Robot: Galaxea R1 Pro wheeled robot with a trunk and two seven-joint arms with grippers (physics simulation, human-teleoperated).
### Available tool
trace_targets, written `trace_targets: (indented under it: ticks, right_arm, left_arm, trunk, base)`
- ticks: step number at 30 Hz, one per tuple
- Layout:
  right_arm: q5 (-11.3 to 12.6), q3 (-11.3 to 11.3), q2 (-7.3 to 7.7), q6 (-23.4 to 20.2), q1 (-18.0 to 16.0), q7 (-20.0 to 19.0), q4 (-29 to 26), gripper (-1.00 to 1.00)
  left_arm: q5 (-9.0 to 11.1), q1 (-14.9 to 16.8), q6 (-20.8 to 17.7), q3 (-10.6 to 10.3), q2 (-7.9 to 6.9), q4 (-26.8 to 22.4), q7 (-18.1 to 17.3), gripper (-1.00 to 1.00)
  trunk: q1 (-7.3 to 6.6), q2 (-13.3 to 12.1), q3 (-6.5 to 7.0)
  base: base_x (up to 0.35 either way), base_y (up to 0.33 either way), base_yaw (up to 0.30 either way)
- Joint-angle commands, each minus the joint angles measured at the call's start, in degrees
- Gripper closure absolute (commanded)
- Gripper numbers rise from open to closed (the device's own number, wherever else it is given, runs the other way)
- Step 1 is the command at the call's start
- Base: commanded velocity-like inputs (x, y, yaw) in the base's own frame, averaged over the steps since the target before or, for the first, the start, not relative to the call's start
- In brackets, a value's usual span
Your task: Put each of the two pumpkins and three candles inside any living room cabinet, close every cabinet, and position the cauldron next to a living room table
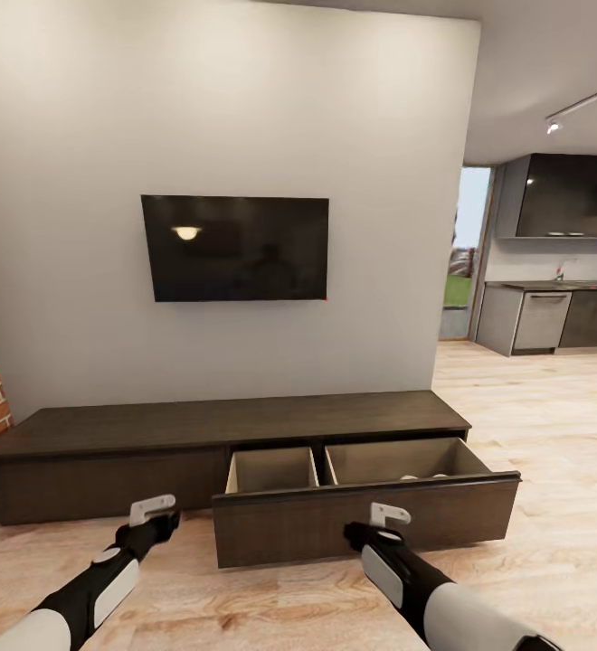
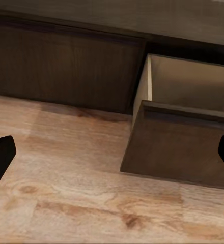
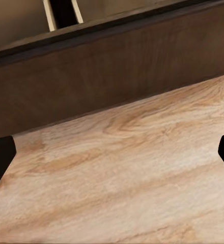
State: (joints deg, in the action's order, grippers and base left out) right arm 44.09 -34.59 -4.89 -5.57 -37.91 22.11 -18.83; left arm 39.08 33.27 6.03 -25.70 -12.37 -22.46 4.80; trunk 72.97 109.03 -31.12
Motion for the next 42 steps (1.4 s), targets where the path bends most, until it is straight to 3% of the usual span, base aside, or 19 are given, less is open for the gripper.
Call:
trace_targets:
  ticks: [1, 4, 5, 7, 13, 17, 21, 22, 26, 30, 36, 42]
  right_arm:
    - [0.2, -0.49, 0.06, -0.28, -0.04, 0.02, -0.1, -1.0]
    - [0.09, -0.59, 0.14, -0.12, 0.18, -1.14, -0.08, -1.0]
    - [0.07, -0.61, 0.13, -0.07, 0.43, -1.35, -0.07, -1.0]
    - [0.06, -0.64, 0.1, -0.03, 0.65, -1.48, -0.07, -1.0]
    - [-0.03, -1.78, 0.0, 0.57, 1.1, -1.65, -0.09, -1.0]
    - [0.02, -5.01, -0.23, 5.86, 1.49, -1.64, 0.81, -1.0]
    - [-0.04, -8.61, -1.07, 11.04, 1.94, -1.63, 3.43, -1.0]
    - [-0.42, -10.84, -1.43, 12.7, 2.08, -1.63, 4.71, -1.0]
    - [-0.95, -14.31, -1.72, 15.79, 2.33, -1.58, 6.45, -1.0]
    - [-0.9, -15.41, -1.7, 18.59, 2.59, -1.55, 7.03, -1.0]
    - [-0.86, -15.77, -1.7, 19.76, 2.72, -1.54, 7.19, -1.0]
    - [-0.85, -15.77, -1.68, 20.02, 2.75, -1.54, 7.22, -1.0]
  left_arm:
    - [0.38, 0.04, 0.93, -0.49, -0.01, 0.07, 0.39, -1.0]
    - [0.36, 0.0, 3.49, -0.51, 1.34, 0.51, 0.39, -1.0]
    - [0.35, -0.02, 4.02, -0.55, 2.56, 0.6, 0.39, -1.0]
    - [0.35, -0.03, 4.39, -0.59, 3.61, 0.65, 0.39, -1.0]
    - [0.24, -0.32, 8.93, -0.72, 5.34, 2.0, 0.32, -1.0]
    - [0.26, -0.74, 12.14, -1.26, 5.57, 3.98, 0.3, -1.0]
    - [0.28, -0.9, 13.23, -2.02, 5.64, 4.67, 0.3, -1.0]
    - [0.29, -0.94, 13.51, -2.33, 5.66, 4.84, 0.3, -1.0]
    - [0.29, -1.17, 13.89, -2.86, 5.71, 5.05, 0.33, -1.0]
    - [0.13, -1.98, 14.58, -3.1, 5.75, 5.11, 0.37, -1.0]
    - [-3.4, -2.45, 15.18, -3.13, 6.05, 5.13, 0.56, -1.0]
    - [-4.79, -2.57, 15.75, -3.13, 6.4, 5.13, 0.71, -1.0]
  trunk:
    - [-0.01, 0.03, -0.07]
    - [-0.01, 0.03, -0.07]
    - [-0.01, 0.03, -0.07]
    - [-0.01, 0.03, -0.07]
    - [-0.01, 0.03, -0.07]
    - [-0.01, 0.03, -0.07]
    - [-0.01, 0.03, -0.07]
    - [-0.01, 0.03, -0.07]
    - [-0.01, 0.03, -0.07]
    - [-0.01, 0.03, -0.07]
    - [-0.01, 0.03, -0.07]
    - [-0.01, 0.03, -0.07]
  base:
    - [0.0, 0.0, 0.0]
    - [0.0, 0.0, 0.0]
    - [0.0, 0.0, 0.0]
    - [0.0, 0.0, 0.0]
    - [0.0, 0.0, 0.0]
    - [0.0, 0.0, 0.0]
    - [0.0, 0.0, 0.0]
    - [0.0, 0.0, 0.0]
    - [0.0, 0.0, 0.0]
    - [0.0, 0.0, 0.0]
    - [0.0, 0.0, 0.0]
    - [0.0, 0.0, 0.0]
